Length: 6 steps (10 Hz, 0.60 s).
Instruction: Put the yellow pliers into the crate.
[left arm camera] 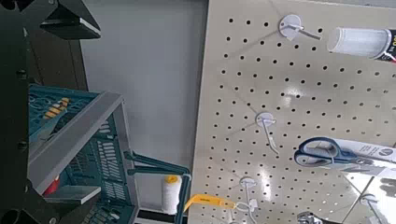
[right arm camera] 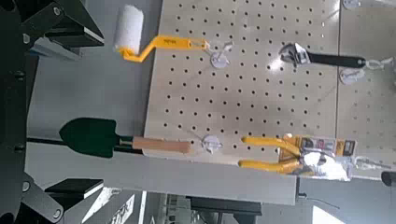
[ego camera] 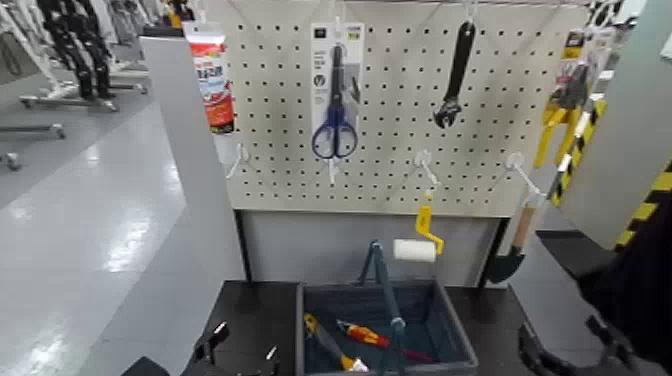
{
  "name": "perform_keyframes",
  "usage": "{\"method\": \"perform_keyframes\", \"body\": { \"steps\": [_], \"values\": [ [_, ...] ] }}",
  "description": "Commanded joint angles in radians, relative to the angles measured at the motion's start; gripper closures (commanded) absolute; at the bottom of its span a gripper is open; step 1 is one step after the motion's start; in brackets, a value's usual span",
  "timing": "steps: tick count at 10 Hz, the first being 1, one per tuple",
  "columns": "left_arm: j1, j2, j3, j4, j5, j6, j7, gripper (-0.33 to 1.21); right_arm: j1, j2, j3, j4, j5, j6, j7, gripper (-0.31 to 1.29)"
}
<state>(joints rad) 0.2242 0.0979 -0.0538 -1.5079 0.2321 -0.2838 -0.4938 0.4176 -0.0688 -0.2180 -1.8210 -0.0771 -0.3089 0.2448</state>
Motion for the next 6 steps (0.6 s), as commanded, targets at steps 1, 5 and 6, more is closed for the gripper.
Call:
{"method": "perform_keyframes", "body": {
  "steps": [1, 5, 6],
  "values": [
    [-0.005, 0.0, -0.003, 0.003, -0.001, 0.0, 0.0, 0.13, -0.065, -0.023, -0.1, -0.072, -0.084, 0.165, 0.068, 0.21],
    [-0.014, 0.002, -0.011, 0.006, -0.002, 0.0, 0.0, 0.13, -0.226, -0.097, -0.195, -0.149, -0.107, 0.407, 0.195, 0.2],
    [-0.016, 0.0, -0.011, 0.008, -0.001, 0.0, 0.0, 0.13, -0.273, -0.118, -0.202, -0.142, -0.135, 0.433, 0.206, 0.2]
  ]
}}
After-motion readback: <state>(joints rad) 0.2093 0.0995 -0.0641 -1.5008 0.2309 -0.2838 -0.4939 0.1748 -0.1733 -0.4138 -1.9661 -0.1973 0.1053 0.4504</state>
